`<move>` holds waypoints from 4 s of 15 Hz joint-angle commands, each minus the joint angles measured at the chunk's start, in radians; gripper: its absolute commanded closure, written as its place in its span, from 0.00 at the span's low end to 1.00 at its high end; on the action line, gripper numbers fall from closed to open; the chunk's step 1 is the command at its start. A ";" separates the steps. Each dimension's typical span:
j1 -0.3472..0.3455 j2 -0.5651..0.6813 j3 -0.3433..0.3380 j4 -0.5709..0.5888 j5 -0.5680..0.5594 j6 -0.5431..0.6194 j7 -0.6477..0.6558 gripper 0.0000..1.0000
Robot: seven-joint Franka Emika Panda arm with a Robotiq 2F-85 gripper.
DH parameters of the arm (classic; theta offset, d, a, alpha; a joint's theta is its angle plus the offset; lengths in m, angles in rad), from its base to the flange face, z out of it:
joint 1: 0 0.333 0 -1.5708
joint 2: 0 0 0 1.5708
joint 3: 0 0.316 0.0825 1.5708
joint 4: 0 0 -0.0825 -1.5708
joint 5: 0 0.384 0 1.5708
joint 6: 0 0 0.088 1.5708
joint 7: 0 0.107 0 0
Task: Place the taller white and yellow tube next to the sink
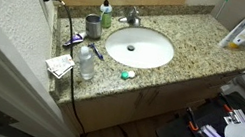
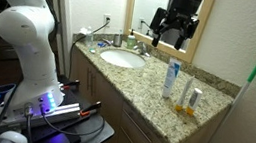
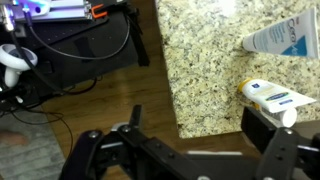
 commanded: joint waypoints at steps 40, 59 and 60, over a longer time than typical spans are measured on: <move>0.066 0.490 -0.034 0.210 0.307 0.326 0.809 0.62; 0.050 0.198 -0.073 0.216 0.257 0.177 0.616 0.99; 0.047 0.155 -0.076 0.222 0.256 0.153 0.592 0.99</move>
